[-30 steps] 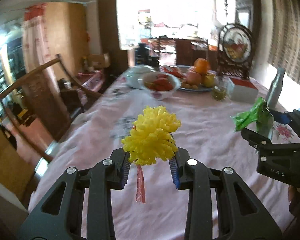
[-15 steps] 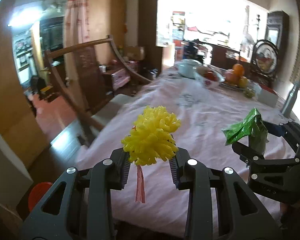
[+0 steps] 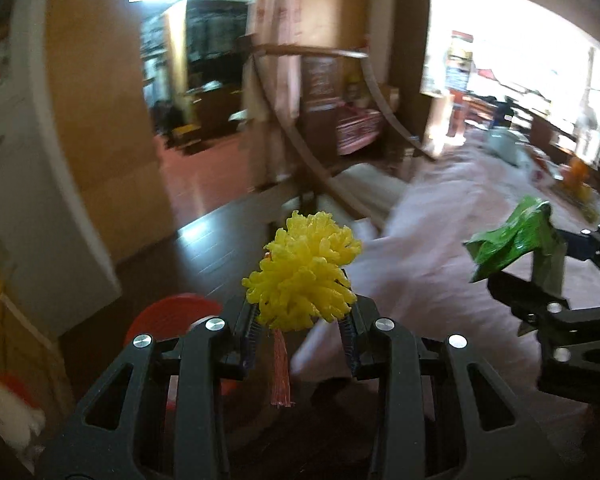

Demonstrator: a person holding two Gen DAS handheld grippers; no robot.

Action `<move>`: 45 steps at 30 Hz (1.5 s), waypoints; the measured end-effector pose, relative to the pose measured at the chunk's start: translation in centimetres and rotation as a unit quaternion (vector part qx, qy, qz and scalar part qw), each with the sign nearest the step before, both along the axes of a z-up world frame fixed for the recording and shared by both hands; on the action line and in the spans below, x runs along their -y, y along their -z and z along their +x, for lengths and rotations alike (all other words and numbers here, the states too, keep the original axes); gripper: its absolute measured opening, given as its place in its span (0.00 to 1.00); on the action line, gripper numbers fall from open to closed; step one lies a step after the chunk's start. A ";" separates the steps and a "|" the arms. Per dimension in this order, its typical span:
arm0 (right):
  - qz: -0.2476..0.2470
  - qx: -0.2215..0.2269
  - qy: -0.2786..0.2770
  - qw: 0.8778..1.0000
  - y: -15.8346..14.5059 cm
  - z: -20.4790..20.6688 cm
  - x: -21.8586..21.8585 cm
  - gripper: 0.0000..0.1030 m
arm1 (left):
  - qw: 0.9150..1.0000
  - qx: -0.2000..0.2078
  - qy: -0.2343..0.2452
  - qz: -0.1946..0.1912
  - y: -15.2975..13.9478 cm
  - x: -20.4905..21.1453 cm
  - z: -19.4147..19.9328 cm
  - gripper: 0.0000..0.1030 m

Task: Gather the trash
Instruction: 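Carry the yellow tassel and green bag with both tools to the wastebasket, then open both tools to drop the tassel and bag into the wastebasket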

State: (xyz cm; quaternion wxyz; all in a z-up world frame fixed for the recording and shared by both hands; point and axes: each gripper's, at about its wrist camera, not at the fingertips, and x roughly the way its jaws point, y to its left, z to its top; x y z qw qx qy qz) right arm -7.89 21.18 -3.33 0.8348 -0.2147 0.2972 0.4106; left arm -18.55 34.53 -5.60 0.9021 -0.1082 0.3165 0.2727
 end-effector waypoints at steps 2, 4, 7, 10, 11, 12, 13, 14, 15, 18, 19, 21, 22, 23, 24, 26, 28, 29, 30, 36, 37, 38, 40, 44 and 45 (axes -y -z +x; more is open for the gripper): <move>-0.002 -0.018 -0.033 0.999 0.7 -0.9 -2.8 0.73 | 1.000 -0.012 -0.028 -0.002 1.0 -1.9 -1.4 0.34; -0.004 -0.033 -0.060 0.998 1.3 -1.8 -5.3 0.73 | 0.998 -0.027 -0.054 -0.009 2.2 -3.8 -2.7 0.34; -0.011 -0.059 -0.101 0.993 2.8 -3.0 -9.5 0.73 | 0.994 -0.053 -0.092 -0.035 4.7 -6.9 -4.4 0.34; -0.020 -0.087 -0.126 0.988 4.7 -3.7 -13.3 0.73 | 0.986 -0.089 -0.123 -0.062 8.0 -9.8 -5.2 0.34; -0.024 -0.097 -0.129 0.987 5.3 -3.8 -14.3 0.73 | 0.984 -0.097 -0.130 -0.073 9.0 -10.7 -5.4 0.34; -0.027 -0.108 -0.132 0.985 6.0 -3.8 -15.3 0.73 | 0.982 -0.105 -0.137 -0.082 9.9 -11.4 -5.4 0.34; -0.031 -0.121 -0.136 0.983 6.8 -3.8 -16.6 0.73 | 0.978 -0.114 -0.147 -0.091 11.0 -12.5 -5.4 0.34; -0.035 -0.130 -0.139 0.981 7.5 -3.7 -17.5 0.73 | 0.976 -0.120 -0.153 -0.097 11.8 -13.3 -5.5 0.34; -0.040 -0.135 -0.141 0.980 8.1 -3.4 -18.4 0.73 | 0.973 -0.127 -0.162 -0.103 12.9 -14.3 -5.5 0.34; -0.059 -0.147 -0.148 0.976 9.9 -3.4 -20.9 0.73 | 0.967 -0.140 -0.178 -0.118 14.7 -15.8 -5.9 0.34; -0.066 -0.153 -0.148 0.975 10.6 -3.3 -21.7 0.73 | 0.964 -0.143 -0.184 -0.125 15.3 -16.4 -6.1 0.34; -0.075 -0.165 -0.146 0.973 12.1 -1.8 -22.7 0.73 | 0.960 -0.150 -0.194 -0.134 16.4 -17.4 -6.3 0.34; -0.077 -0.169 -0.145 0.972 12.5 -1.7 -23.0 0.73 | 0.958 -0.154 -0.197 -0.138 17.0 -17.5 -5.7 0.34; -0.079 -0.173 -0.144 0.971 13.1 -1.6 -23.2 0.73 | 0.957 -0.158 -0.199 -0.141 17.4 -17.8 -5.8 0.34; -0.082 -0.174 -0.143 0.971 13.6 -1.7 -22.8 0.73 | 0.956 -0.160 -0.200 -0.143 17.9 -18.0 -5.7 0.34; -0.093 -0.179 -0.141 0.969 14.8 -1.6 -23.1 0.73 | 0.953 -0.168 -0.202 -0.150 18.9 -18.5 -6.0 0.34; -0.103 -0.185 -0.141 0.967 16.0 -1.4 -23.8 0.73 | 0.952 -0.174 -0.202 -0.153 19.8 -18.9 -5.9 0.34; -0.106 -0.188 -0.143 0.966 16.6 -1.3 -24.0 0.73 | 0.951 -0.176 -0.202 -0.154 20.0 -19.1 -5.7 0.34; -0.109 -0.190 -0.145 0.965 17.0 -1.4 -24.4 0.73 | 0.951 -0.178 -0.201 -0.154 20.3 -19.3 -5.6 0.34; -0.119 -0.213 -0.149 0.958 19.3 -1.5 -26.7 0.73 | 0.949 -0.186 -0.201 -0.153 21.5 -20.4 -4.2 0.34; -0.119 -0.217 -0.150 0.957 19.6 -1.5 -27.2 0.73 | 0.950 -0.184 -0.201 -0.155 21.5 -20.6 -3.9 0.34; -0.120 -0.218 -0.151 0.957 19.7 -1.5 -27.5 0.73 | 0.950 -0.184 -0.198 -0.155 21.7 -20.8 -3.6 0.35; -0.122 -0.221 -0.152 0.956 20.0 -1.2 -28.1 0.74 | 0.948 -0.187 -0.199 -0.162 22.2 -21.2 -3.4 0.36; -0.129 -0.243 -0.158 0.948 21.0 -0.9 -28.6 0.74 | 0.945 -0.190 -0.199 -0.175 22.8 -21.6 -3.4 0.43; -0.131 -0.247 -0.157 0.947 21.2 -0.8 -28.7 0.75 | 0.945 -0.189 -0.199 -0.177 22.7 -21.6 -3.4 0.56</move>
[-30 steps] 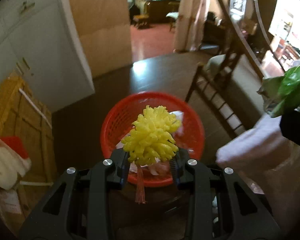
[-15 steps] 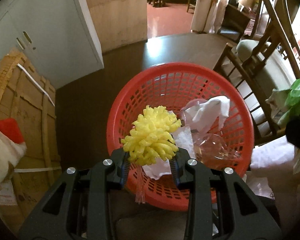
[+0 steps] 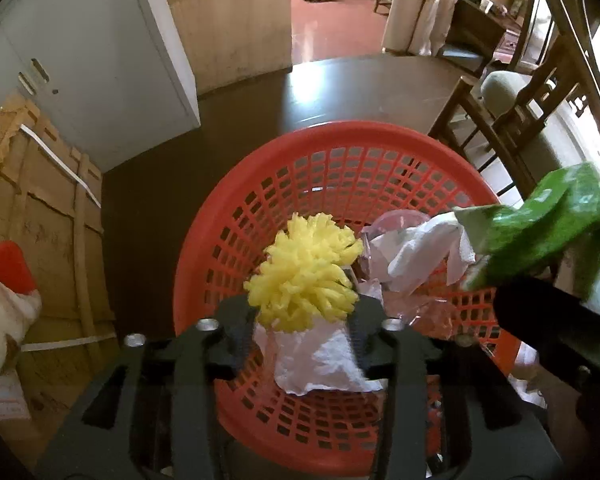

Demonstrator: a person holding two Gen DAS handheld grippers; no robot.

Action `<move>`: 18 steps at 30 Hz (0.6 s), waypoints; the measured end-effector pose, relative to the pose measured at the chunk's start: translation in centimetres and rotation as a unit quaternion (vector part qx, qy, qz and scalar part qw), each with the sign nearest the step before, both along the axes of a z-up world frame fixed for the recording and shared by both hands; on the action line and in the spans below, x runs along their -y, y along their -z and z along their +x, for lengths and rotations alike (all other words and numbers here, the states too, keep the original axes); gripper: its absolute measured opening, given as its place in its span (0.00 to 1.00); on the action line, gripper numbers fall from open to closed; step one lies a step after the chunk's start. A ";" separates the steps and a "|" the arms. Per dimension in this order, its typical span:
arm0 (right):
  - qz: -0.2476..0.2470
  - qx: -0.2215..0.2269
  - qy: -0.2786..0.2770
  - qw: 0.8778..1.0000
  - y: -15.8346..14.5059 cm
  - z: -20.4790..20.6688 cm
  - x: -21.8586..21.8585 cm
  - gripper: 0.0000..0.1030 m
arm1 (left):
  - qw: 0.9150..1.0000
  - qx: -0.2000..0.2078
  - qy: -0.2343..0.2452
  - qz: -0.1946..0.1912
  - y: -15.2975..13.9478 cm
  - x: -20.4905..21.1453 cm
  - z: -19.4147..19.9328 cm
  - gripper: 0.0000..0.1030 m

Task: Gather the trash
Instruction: 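Open both tools to drop the tassel and bag into the wastebasket, then swing both open tools back over the table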

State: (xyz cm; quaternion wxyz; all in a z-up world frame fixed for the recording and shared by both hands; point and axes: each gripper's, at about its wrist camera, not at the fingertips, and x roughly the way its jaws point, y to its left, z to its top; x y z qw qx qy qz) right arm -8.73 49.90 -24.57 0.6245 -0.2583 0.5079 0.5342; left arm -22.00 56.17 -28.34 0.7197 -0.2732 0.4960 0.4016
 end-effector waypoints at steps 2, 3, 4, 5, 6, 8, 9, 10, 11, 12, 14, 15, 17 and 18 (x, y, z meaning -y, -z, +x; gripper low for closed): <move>-0.002 -0.004 0.003 1.000 0.5 0.5 0.0 0.75 | 1.000 -0.001 -0.004 0.009 -0.5 0.0 -0.3 0.70; -0.002 -0.008 0.006 1.000 0.6 0.6 0.2 0.76 | 1.000 -0.003 -0.007 0.015 -0.7 0.0 -0.4 0.72; 0.000 -0.018 0.009 1.000 0.7 0.8 0.3 0.77 | 1.000 -0.002 -0.008 0.022 -1.2 0.0 -0.7 0.73; 0.001 -0.025 0.012 1.000 0.7 1.0 0.5 0.78 | 1.000 0.000 -0.008 0.024 -1.5 0.1 -0.7 0.78; 0.002 -0.028 0.015 1.000 0.7 1.1 0.6 0.79 | 1.000 -0.004 -0.008 0.029 -1.7 0.1 -0.7 0.83; 0.006 -0.027 0.019 0.999 0.3 1.4 0.8 0.80 | 0.999 -0.006 -0.010 0.035 -2.1 0.3 -0.9 0.83; 0.010 -0.030 0.018 0.999 0.1 1.6 1.0 0.80 | 0.999 -0.004 -0.010 0.035 -2.3 0.3 -1.0 0.83; 0.012 -0.031 0.019 0.999 -0.2 1.6 1.1 0.80 | 0.999 -0.003 -0.011 0.035 -2.5 0.4 -1.1 0.83; 0.015 -0.029 0.022 0.999 -0.5 1.7 1.3 0.80 | 0.999 -0.003 -0.013 0.034 -2.7 0.4 -1.2 0.83; 0.018 -0.029 0.023 0.999 -0.8 1.8 1.5 0.81 | 0.999 -0.001 -0.015 0.034 -3.0 0.5 -1.4 0.83; 0.023 -0.028 0.029 0.999 -1.5 2.1 2.1 0.81 | 0.999 0.000 -0.018 0.037 -3.5 0.7 -1.7 0.83; 0.026 -0.029 0.032 0.999 -2.0 2.2 2.5 0.81 | 0.999 0.001 -0.020 0.039 -3.8 0.8 -1.8 0.83; 0.034 -0.022 0.039 0.998 -3.3 2.2 3.7 0.81 | 0.999 0.010 -0.025 0.042 -4.7 1.0 -2.1 0.83; 0.037 -0.016 0.040 0.998 -3.8 2.2 4.1 0.81 | 0.999 0.012 -0.026 0.044 -5.1 1.2 -2.1 0.83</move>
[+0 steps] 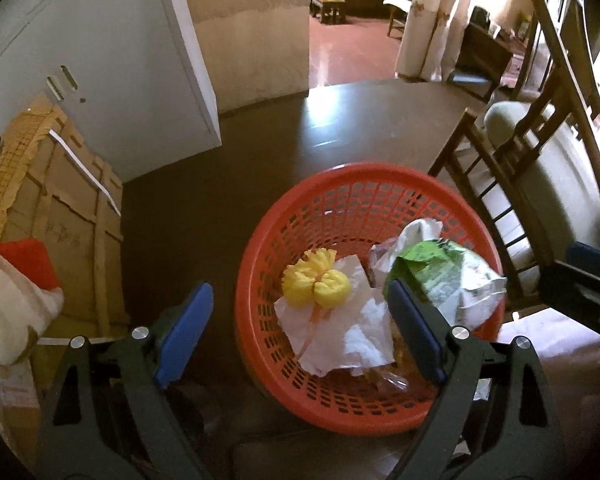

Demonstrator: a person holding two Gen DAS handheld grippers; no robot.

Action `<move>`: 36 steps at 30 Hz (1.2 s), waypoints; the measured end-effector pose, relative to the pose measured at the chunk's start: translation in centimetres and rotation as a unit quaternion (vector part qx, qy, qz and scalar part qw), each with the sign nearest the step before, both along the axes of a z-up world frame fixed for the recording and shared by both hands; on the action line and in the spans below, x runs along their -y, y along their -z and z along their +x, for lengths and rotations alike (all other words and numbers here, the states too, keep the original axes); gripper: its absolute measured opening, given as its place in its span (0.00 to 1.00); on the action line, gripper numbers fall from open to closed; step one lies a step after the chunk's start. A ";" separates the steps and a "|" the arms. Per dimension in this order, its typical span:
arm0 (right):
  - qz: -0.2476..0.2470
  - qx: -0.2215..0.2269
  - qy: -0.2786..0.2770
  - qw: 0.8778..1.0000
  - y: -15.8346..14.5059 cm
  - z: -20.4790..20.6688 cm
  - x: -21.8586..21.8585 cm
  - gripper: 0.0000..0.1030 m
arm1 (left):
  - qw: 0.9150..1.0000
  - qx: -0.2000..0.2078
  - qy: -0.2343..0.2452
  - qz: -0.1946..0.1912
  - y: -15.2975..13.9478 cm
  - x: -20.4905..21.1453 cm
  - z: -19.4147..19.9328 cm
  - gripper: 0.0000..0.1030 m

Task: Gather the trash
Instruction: 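Swing both open tools back over the table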

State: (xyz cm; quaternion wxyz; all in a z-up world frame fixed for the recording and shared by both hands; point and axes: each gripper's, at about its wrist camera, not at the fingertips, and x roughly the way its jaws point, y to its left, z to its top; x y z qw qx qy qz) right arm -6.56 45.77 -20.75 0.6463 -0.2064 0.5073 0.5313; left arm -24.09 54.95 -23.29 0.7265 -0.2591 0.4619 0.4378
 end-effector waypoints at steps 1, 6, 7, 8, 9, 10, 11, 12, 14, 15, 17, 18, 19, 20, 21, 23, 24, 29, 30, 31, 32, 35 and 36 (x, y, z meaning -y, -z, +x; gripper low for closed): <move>0.007 0.018 0.002 1.000 -1.1 -0.2 0.8 0.81 | 1.000 0.003 0.000 0.003 -0.5 0.2 0.0 0.83; 0.055 0.060 0.015 0.997 -6.5 -0.8 4.9 0.88 | 0.999 0.026 0.018 0.018 -3.3 1.9 0.6 0.84; 0.066 0.071 0.019 0.995 -7.7 -0.9 6.0 0.88 | 0.999 0.036 0.025 0.021 -4.2 2.4 0.8 0.84; 0.073 0.084 0.026 0.993 -8.9 -1.0 7.2 0.89 | 0.998 0.046 0.032 0.025 -5.1 3.0 1.0 0.85; 0.076 0.099 0.035 0.992 -9.9 -1.2 8.4 0.89 | 0.997 0.052 0.040 0.029 -5.9 3.6 1.2 0.85; 0.080 0.108 0.040 0.990 -10.7 -1.2 9.2 0.89 | 0.997 0.058 0.046 0.031 -6.5 4.0 1.5 0.84; 0.084 0.117 0.045 0.989 -11.5 -1.2 10.1 0.90 | 0.996 0.066 0.056 0.033 -7.3 4.7 1.9 0.84; 0.087 0.133 0.059 0.985 -12.6 -1.2 11.6 0.93 | 0.994 0.076 0.067 0.037 -8.2 5.5 2.2 0.84; 0.098 0.151 0.080 0.980 -14.0 -1.1 13.8 0.94 | 0.990 0.093 0.096 0.051 -10.3 7.5 3.1 0.85; 0.105 0.160 0.091 0.977 -15.0 -1.0 15.6 0.94 | 0.986 0.103 0.113 0.059 -11.5 8.8 3.7 0.87; 0.108 0.173 0.113 0.972 -16.3 -0.7 18.0 0.94 | 0.980 0.118 0.141 0.071 -13.3 11.0 4.7 0.90; 0.110 0.180 0.126 0.969 -16.9 -0.5 19.3 0.94 | 0.976 0.127 0.156 0.079 -14.2 12.2 5.3 0.91; 0.114 0.187 0.142 0.965 -17.5 -0.2 21.0 0.94 | 0.970 0.137 0.177 0.091 -15.3 13.9 6.2 0.91; 0.114 0.192 0.154 0.962 -17.9 0.1 22.5 0.94 | 0.967 0.140 0.189 0.097 -15.7 14.7 6.8 0.91; 0.113 0.197 0.168 0.959 -18.2 0.5 23.9 0.94 | 0.960 0.143 0.215 0.104 -16.4 16.6 8.1 0.91; 0.109 0.205 0.201 0.952 -18.9 1.6 27.2 0.94 | 0.951 0.146 0.253 0.106 -17.3 19.2 9.9 0.91; 0.107 0.209 0.215 0.948 -19.2 2.1 28.9 0.94 | 0.943 0.151 0.276 0.105 -18.1 21.1 11.3 0.91; 0.089 0.238 0.303 0.919 -20.4 5.4 37.6 0.94 | 0.910 0.179 0.358 0.112 -20.8 28.8 16.0 0.91; 0.085 0.243 0.323 0.911 -20.7 6.1 39.6 0.94 | 0.903 0.181 0.372 0.113 -21.1 30.2 17.0 0.91; 0.084 0.246 0.335 0.906 -20.7 6.4 41.0 0.94 | 0.897 0.182 0.388 0.113 -21.5 32.2 18.1 0.91; 0.083 0.249 0.350 0.899 -20.7 6.8 42.6 0.94 | 0.890 0.184 0.402 0.110 -21.8 33.8 19.1 0.91; 0.085 0.244 0.384 0.886 -20.7 8.2 47.1 0.94 | 0.878 0.186 0.428 0.104 -22.3 37.4 21.3 0.91; 0.087 0.242 0.390 0.884 -20.7 8.2 47.8 0.94 | 0.876 0.191 0.430 0.101 -22.5 38.2 21.7 0.91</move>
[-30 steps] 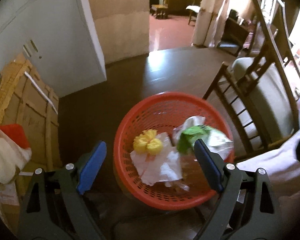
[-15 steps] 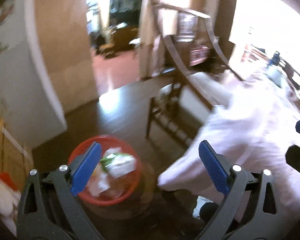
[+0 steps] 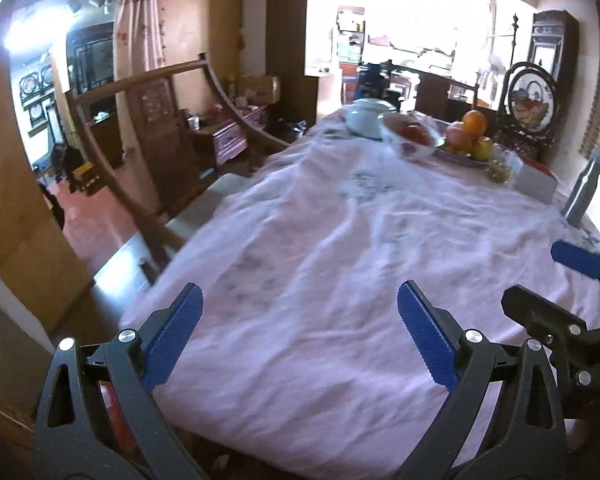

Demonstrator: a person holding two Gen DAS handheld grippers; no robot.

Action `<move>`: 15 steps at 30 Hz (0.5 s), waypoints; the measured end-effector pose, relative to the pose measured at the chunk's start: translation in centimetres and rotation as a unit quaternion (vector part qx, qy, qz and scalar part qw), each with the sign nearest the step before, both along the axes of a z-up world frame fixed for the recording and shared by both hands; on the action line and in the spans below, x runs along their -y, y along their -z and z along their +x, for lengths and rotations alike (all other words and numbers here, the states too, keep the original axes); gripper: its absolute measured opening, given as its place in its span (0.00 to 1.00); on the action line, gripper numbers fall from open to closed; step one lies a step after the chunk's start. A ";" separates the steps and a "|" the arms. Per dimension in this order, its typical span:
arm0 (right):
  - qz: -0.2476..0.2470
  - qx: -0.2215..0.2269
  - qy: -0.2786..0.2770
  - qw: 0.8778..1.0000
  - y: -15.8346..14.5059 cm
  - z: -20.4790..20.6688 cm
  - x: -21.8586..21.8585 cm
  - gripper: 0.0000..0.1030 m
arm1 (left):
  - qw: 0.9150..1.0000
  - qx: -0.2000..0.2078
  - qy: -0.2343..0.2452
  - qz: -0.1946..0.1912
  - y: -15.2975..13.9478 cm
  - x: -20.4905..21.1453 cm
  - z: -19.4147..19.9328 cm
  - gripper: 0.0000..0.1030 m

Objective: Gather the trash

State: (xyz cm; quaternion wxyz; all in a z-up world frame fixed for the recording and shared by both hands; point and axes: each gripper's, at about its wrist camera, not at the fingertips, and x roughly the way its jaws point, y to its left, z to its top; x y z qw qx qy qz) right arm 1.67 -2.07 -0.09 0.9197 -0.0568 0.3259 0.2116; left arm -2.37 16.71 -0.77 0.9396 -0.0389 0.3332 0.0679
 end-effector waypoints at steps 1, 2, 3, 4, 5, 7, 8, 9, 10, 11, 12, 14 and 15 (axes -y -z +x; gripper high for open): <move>0.008 -0.002 0.005 1.000 0.1 0.3 0.9 0.94 | 1.000 0.001 0.001 -0.002 -0.1 0.4 0.1 0.91; 0.016 -0.006 0.002 1.000 0.2 0.5 1.3 0.94 | 1.000 0.000 -0.005 -0.002 -0.1 0.5 0.1 0.91; 0.024 -0.008 -0.008 1.000 0.3 0.5 1.4 0.94 | 1.000 -0.001 -0.022 -0.004 0.1 0.4 0.1 0.91; 0.028 -0.011 -0.019 0.999 0.3 0.5 1.2 0.94 | 0.999 -0.002 -0.032 -0.008 0.4 -0.2 -0.4 0.91; 0.028 -0.014 -0.035 0.999 0.3 0.3 0.5 0.94 | 0.999 -0.004 -0.048 -0.010 0.7 -0.9 -0.6 0.91; 0.024 -0.020 -0.090 0.995 0.5 -0.4 -2.2 0.94 | 0.995 -0.014 -0.097 -0.008 1.2 -2.9 -2.1 0.91; 0.017 -0.021 -0.121 0.992 0.4 -1.1 -4.0 0.94 | 0.992 -0.017 -0.126 -0.009 1.4 -4.1 -3.0 0.91; 0.011 -0.022 -0.153 0.988 0.4 -1.7 -5.8 0.94 | 0.986 -0.018 -0.167 -0.006 1.9 -5.7 -4.6 0.91; 0.003 -0.025 -0.198 0.980 0.7 -2.5 -8.4 0.94 | 0.979 -0.024 -0.204 0.001 2.2 -7.1 -6.1 0.91; -0.004 -0.029 -0.229 0.973 0.9 -3.2 -10.4 0.94 | 0.972 -0.032 -0.234 0.003 2.5 -8.5 -7.4 0.92; -0.013 -0.034 -0.270 0.962 1.5 -4.1 -13.0 0.94 | 0.966 -0.039 -0.255 0.001 2.8 -9.5 -8.4 0.92; -0.028 -0.045 -0.310 0.949 2.3 -5.4 -16.6 0.94 | 0.947 -0.064 -0.315 0.000 3.9 -12.0 -11.2 0.92; -0.036 -0.050 -0.338 0.939 3.0 -6.3 -19.1 0.94 | 0.938 -0.077 -0.339 0.001 4.3 -13.1 -12.3 0.92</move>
